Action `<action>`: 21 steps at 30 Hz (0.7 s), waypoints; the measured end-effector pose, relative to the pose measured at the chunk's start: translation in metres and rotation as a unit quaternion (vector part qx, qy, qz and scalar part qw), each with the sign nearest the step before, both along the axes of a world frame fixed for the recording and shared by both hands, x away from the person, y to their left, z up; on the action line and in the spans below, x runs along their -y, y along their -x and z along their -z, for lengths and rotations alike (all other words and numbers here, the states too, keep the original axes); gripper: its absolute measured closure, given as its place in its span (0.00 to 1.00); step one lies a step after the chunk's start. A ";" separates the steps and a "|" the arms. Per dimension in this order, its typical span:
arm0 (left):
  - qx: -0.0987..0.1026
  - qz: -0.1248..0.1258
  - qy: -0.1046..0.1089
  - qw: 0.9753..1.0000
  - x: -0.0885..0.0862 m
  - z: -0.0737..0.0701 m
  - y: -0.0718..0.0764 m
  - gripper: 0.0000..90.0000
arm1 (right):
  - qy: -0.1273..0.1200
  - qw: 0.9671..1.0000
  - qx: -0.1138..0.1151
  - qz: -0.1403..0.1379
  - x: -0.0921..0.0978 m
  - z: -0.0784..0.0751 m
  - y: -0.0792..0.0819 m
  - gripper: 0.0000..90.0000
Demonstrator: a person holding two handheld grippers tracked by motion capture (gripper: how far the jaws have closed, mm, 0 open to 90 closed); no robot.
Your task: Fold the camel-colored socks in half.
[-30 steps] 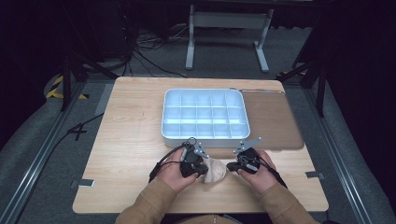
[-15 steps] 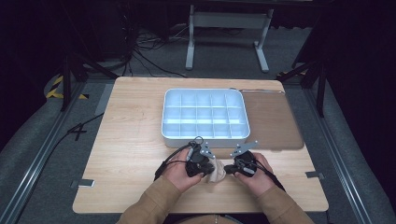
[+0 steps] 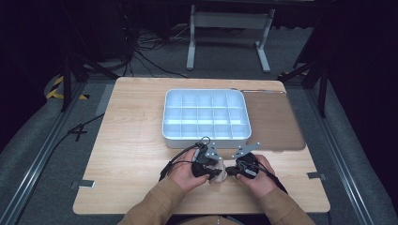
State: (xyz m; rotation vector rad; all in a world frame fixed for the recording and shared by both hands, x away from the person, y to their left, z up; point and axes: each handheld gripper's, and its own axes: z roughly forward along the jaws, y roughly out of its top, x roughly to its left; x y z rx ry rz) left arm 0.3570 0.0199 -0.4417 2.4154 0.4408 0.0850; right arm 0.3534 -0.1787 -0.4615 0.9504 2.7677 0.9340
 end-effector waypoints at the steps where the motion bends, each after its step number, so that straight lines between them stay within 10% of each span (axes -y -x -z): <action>1: -0.001 0.003 -0.001 1.000 0.001 0.001 0.000 0.64 | -0.001 1.000 0.000 -0.001 0.000 0.000 0.000 0.97; 21: -0.017 0.008 0.026 0.999 0.001 0.012 -0.004 0.50 | -0.030 0.999 0.013 0.024 0.022 -0.017 -0.003 0.80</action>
